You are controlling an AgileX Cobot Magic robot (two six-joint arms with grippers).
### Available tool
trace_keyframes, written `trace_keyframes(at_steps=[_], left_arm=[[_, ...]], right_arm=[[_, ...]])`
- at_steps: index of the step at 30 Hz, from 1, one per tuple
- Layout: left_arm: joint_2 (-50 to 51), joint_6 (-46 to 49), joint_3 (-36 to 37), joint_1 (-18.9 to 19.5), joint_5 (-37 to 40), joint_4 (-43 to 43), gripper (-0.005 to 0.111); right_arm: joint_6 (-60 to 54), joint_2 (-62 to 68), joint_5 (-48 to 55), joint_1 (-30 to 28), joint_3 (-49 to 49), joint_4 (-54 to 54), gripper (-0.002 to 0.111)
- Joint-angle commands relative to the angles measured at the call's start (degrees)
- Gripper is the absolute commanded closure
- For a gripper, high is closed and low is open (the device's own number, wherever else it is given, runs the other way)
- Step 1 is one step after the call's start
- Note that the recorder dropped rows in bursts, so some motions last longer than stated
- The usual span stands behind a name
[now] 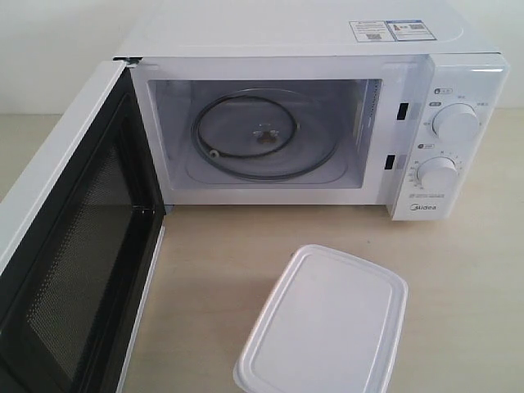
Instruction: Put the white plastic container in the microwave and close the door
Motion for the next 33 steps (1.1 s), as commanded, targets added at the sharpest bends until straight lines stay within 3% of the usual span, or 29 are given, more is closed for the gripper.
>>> trace_keyframes(at_steps=[1,23,33], left_arm=[[-0.2,0.2,0.2,0.1,0.0,-0.5,0.102],[-0.2,0.2,0.2,0.1,0.0,-0.5,0.102],[-0.2,0.2,0.2,0.1,0.0,-0.5,0.102]], right_arm=[[0.0,-0.3,-0.2,-0.4,0.0,-0.1,0.109],[0.0,-0.3,-0.4,-0.4,0.0,0.0,0.109],[0.0,-0.3,-14.0,-0.4,0.0,0.0,0.109]])
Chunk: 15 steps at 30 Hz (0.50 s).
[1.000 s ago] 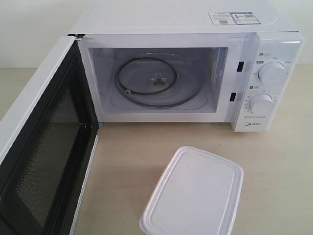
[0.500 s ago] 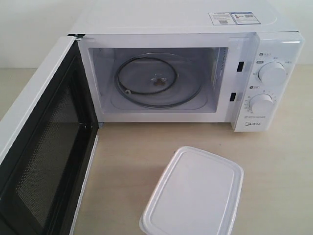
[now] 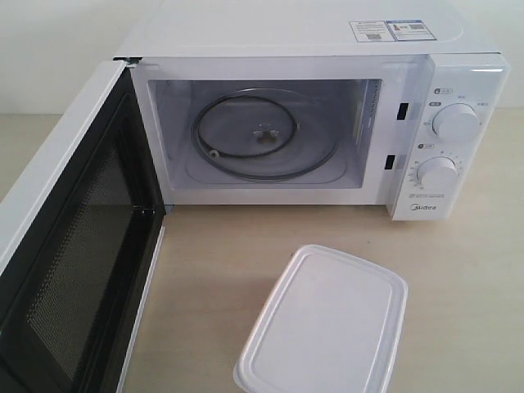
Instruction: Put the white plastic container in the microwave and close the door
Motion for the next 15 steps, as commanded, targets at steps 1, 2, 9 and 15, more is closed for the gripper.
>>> trace_keyframes(at_steps=[1,2,9,15], left_arm=[[-0.2,0.2,0.2,0.1,0.0,-0.5,0.102],[-0.2,0.2,0.2,0.1,0.0,-0.5,0.102],[-0.2,0.2,0.2,0.1,0.0,-0.5,0.102],[-0.2,0.2,0.2,0.1,0.0,-0.5,0.102]], right_arm=[[0.0,-0.3,-9.7,-0.4,0.0,0.0,0.109],[0.0,-0.3,-11.8,-0.4,0.0,0.0,0.109],[-0.9,-0.3,-28.4,-0.4,0.0,0.0,0.109],[-2.5,3.3,-31.5,-0.4,-0.7,0.0,0.109]])
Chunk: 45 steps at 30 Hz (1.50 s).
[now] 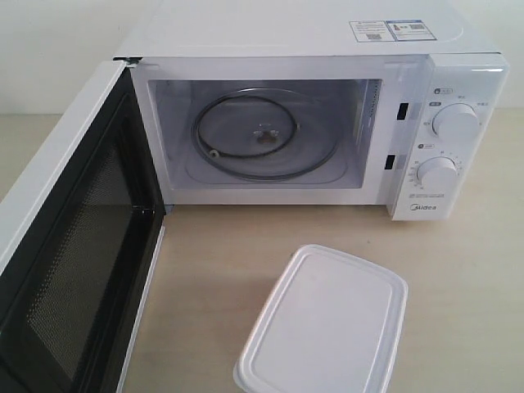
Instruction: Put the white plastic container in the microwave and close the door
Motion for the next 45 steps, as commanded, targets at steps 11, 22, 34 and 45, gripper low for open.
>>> trace_keyframes(at_steps=[11,22,34,45], left_arm=[[-0.2,0.2,0.2,0.1,0.0,-0.5,0.102],[-0.2,0.2,0.2,0.1,0.0,-0.5,0.102],[-0.2,0.2,0.2,0.1,0.0,-0.5,0.102],[-0.2,0.2,0.2,0.1,0.0,-0.5,0.102]], right_arm=[[-3.4,36.7,-18.8,-0.4,-11.2,0.0,0.109],[-2.6,50.3,-24.9,-0.4,-13.4,0.0,0.109],[12.9,50.3,-28.7,-0.4,-13.4,4.8,0.109],[12.4,50.3,-28.3,-0.4,-13.4,3.8,0.109]])
